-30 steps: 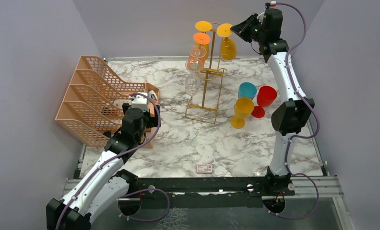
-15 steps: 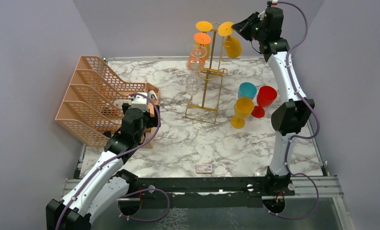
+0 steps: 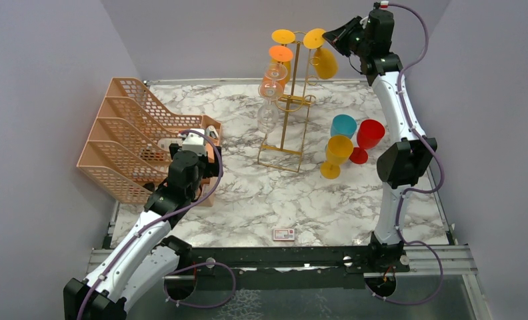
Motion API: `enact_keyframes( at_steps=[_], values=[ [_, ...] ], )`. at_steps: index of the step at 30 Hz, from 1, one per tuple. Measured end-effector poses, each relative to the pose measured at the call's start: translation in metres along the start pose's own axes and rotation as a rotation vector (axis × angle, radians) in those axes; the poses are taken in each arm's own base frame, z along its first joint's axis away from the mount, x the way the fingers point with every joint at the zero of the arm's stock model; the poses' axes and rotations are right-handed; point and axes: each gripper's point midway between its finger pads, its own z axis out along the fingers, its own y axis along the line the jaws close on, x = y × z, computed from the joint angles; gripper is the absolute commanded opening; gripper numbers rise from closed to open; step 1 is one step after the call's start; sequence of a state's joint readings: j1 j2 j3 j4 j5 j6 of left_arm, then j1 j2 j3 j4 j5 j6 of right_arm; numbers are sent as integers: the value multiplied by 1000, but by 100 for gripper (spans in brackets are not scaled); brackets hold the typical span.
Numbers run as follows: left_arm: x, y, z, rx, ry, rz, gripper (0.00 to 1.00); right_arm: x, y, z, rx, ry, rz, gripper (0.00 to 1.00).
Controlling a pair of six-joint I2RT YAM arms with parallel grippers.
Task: Take the wine glass off the wine glass rack
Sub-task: Pick up the wine glass from the wine rack.
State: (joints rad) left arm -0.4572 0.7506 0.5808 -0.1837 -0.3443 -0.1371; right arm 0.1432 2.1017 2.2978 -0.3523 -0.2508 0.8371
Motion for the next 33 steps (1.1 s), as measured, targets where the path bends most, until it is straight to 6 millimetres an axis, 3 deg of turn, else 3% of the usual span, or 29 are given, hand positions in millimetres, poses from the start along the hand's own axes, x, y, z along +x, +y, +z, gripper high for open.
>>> enact_keyframes(
  at_steps=[9,24,33],
  values=[
    [0,0,0,0,0,0,99,-2,-6,1,22,-21,13,1],
    [-1,0,-1,1,-5,-1,99,-14,1,-17,48,-77,-4,1],
    [-2,0,-1,0,-6,-2,99,-15,-7,-18,77,-98,-20,1]
  ],
)
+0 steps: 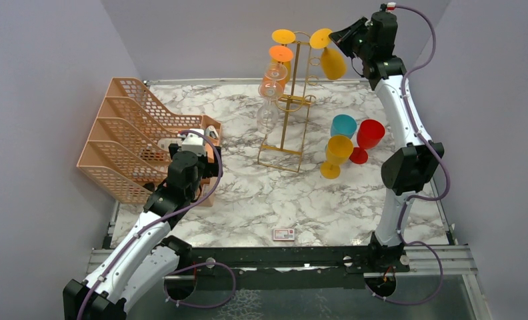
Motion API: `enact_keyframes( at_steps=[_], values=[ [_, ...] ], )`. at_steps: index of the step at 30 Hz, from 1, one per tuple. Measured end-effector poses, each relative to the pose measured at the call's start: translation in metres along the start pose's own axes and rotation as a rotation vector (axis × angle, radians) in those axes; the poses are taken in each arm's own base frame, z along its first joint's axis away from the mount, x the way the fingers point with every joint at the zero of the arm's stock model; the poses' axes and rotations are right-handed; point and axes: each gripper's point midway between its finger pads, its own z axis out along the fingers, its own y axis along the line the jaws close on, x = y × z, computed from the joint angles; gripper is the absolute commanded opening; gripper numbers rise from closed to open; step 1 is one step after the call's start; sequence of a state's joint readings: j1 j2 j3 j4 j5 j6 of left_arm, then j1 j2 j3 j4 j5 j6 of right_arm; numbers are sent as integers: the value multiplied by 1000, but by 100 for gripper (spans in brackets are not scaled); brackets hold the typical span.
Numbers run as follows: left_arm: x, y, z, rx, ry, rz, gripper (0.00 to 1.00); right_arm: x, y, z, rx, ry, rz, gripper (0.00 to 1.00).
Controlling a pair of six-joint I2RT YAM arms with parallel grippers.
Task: Take the wine glass off the wine glass rack
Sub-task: Pick up the wine glass from the wine rack.
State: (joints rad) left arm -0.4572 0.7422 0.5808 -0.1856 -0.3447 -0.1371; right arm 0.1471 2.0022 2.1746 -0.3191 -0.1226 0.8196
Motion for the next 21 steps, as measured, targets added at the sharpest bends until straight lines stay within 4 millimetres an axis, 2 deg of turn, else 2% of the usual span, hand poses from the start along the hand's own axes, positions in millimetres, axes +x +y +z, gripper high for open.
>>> enact_keyframes(
  at_steps=[14,17,21],
  values=[
    [0,0,0,0,-1,0,99,-5,-3,-2,15,-23,-30,1],
    [-1,0,-1,1,-4,-1,99,-5,-2,-14,18,-24,-48,1],
    [-2,0,-2,1,-8,-3,99,-14,9,-43,1,-60,-81,1]
  ],
)
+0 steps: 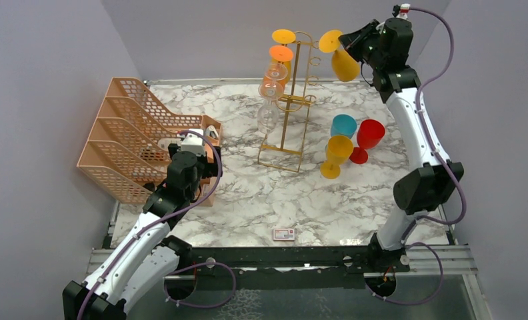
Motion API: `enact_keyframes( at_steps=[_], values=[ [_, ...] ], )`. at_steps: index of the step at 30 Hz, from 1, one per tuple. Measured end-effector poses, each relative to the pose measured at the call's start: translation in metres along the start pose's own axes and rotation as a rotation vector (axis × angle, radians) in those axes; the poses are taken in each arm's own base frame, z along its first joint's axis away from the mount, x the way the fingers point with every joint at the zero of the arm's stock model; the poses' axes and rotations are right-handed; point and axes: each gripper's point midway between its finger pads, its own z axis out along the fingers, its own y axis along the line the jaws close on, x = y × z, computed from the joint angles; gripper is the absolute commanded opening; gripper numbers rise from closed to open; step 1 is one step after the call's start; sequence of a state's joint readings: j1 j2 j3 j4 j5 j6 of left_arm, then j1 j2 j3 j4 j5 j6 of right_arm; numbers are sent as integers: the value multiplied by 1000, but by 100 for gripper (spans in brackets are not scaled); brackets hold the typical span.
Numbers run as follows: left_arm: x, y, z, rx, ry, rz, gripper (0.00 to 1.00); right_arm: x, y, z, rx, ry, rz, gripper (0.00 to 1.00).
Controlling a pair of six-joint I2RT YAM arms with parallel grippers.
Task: Take the wine glass off the wine glass rack
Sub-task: Pick up the wine glass from the wine rack, then place the wine glass at the center of the board.
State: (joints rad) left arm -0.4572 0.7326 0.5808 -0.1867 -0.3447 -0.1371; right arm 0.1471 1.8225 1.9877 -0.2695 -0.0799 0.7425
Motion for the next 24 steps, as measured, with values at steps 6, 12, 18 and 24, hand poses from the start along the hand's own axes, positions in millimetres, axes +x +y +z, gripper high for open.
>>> enact_keyframes(
  at_steps=[6,12,18,24],
  values=[
    [0,0,0,0,2,1,99,-15,18,-62,-48,-57,-48,1],
    [-1,0,-2,1,-5,-2,99,12,28,-129,-155,6,-60,1],
    [-2,0,-2,5,-7,-4,99,52,35,-187,-283,119,-67,1],
    [-1,-2,-4,17,-2,-14,99,87,52,-238,-455,256,-80,1]
  ],
)
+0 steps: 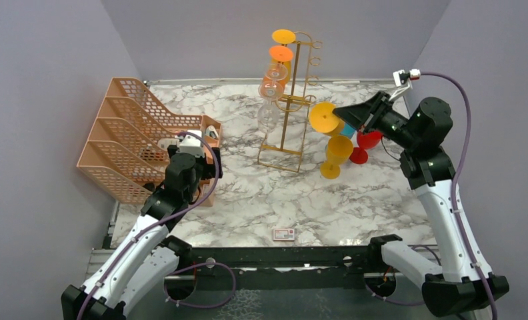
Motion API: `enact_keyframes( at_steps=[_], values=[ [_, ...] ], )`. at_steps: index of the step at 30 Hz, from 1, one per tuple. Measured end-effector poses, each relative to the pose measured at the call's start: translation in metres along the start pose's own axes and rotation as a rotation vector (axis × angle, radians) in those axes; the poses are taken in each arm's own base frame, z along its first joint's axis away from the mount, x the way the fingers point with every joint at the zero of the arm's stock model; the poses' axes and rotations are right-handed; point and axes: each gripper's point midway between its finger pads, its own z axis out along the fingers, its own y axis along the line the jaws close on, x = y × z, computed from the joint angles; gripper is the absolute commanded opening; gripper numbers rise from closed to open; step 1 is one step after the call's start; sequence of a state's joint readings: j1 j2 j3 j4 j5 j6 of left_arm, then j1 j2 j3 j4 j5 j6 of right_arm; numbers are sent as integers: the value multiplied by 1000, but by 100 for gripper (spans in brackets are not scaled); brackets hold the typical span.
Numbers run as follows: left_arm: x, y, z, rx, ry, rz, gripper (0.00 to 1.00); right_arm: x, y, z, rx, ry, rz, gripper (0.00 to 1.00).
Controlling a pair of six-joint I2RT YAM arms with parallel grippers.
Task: Take the wine glass off the wine glass rack
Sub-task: Place the wine glass at the center of the board.
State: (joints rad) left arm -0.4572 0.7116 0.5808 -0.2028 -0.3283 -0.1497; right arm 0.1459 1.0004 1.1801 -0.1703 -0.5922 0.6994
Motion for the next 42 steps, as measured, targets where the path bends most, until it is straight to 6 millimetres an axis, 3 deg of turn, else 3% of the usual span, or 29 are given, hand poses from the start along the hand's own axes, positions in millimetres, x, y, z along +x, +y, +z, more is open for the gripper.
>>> enact_keyframes(
  at_steps=[7,15,23,28,35,39,42],
  values=[
    [-7,-19,-13,103,-19,-123,99,48,26,-24,-180,179,10,1],
    [-33,-78,-54,462,-96,-450,90,122,11,-42,-274,393,106,1],
    [-2,-128,-72,740,96,-628,88,176,7,-45,-322,543,139,1],
    [-3,-157,-98,902,128,-658,86,208,8,-43,-341,628,157,1],
    [12,-206,-132,1066,223,-594,78,212,-1,-33,-323,611,133,1],
    [26,-226,-131,1082,268,-556,74,209,-3,-28,-328,582,104,1],
    [26,-232,-123,1067,265,-555,68,209,-4,-25,-338,565,96,1]
  ],
)
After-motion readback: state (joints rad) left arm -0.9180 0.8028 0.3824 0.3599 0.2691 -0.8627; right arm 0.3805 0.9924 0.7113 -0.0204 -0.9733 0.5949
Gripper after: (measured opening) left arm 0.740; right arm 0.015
